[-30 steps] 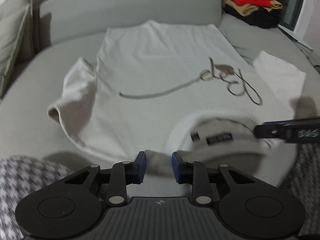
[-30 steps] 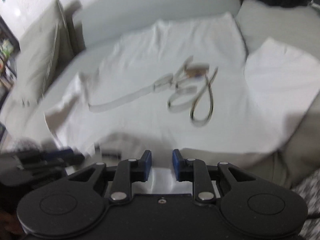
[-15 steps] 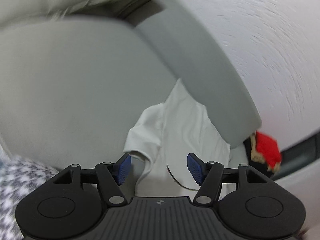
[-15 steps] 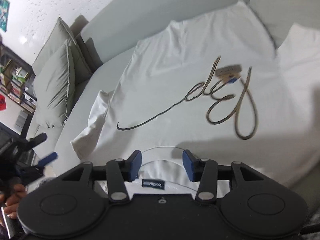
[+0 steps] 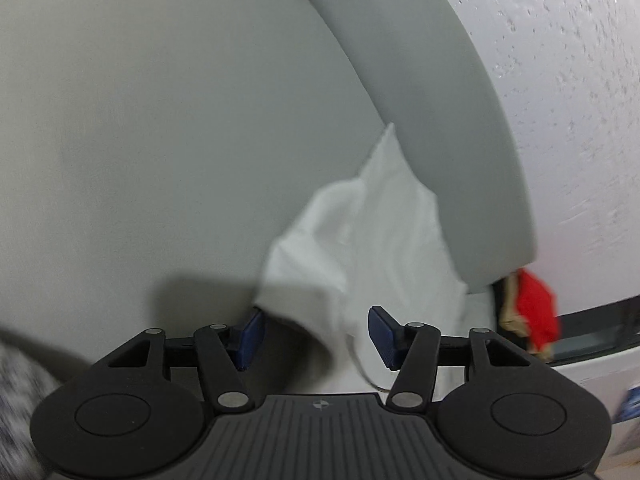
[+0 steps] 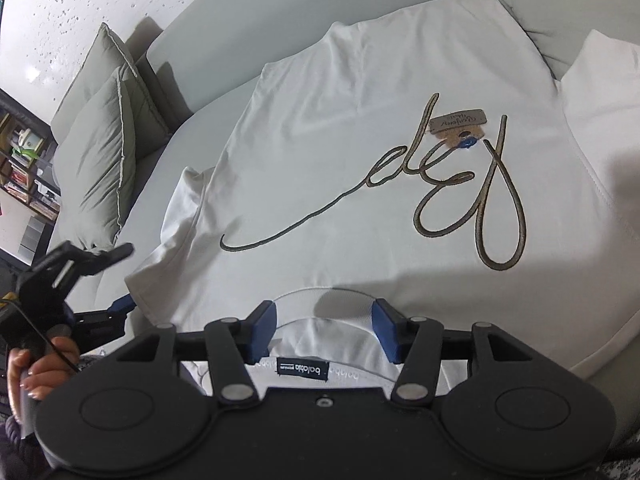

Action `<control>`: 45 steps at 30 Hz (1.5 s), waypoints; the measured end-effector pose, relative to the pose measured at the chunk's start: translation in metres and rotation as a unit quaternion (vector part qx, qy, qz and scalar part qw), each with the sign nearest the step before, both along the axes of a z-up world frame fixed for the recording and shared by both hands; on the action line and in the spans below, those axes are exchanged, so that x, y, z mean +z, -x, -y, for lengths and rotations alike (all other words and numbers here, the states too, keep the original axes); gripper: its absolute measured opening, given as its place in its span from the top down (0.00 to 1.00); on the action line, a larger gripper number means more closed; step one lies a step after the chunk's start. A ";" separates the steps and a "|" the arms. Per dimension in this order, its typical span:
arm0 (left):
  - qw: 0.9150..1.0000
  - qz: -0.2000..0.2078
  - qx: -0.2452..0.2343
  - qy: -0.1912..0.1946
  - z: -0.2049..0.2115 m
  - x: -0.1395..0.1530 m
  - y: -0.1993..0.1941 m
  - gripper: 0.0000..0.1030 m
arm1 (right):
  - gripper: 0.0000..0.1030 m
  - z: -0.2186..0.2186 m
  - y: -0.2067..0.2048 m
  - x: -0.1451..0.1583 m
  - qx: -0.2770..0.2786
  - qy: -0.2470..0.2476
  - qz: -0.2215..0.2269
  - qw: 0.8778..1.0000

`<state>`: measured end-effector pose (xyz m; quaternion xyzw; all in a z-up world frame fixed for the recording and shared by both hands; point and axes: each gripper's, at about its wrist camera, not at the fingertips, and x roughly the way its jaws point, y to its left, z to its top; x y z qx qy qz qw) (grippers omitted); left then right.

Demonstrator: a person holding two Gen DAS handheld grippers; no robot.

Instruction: Fold clothes

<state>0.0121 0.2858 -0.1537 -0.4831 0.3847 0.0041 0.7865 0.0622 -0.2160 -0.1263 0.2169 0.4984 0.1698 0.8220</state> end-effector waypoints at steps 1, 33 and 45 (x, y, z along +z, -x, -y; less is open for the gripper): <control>1.000 0.004 -0.002 0.012 -0.001 -0.002 0.000 0.61 | 0.50 0.000 0.000 0.000 0.002 0.000 0.001 1.000; 0.942 -0.036 -0.092 -0.322 0.050 0.045 -0.008 0.80 | 0.46 0.005 0.001 -0.005 0.017 -0.015 0.014 1.000; 0.996 0.009 0.036 0.077 -0.051 -0.004 -0.006 0.57 | 0.44 0.004 0.001 -0.006 0.016 -0.016 0.016 1.000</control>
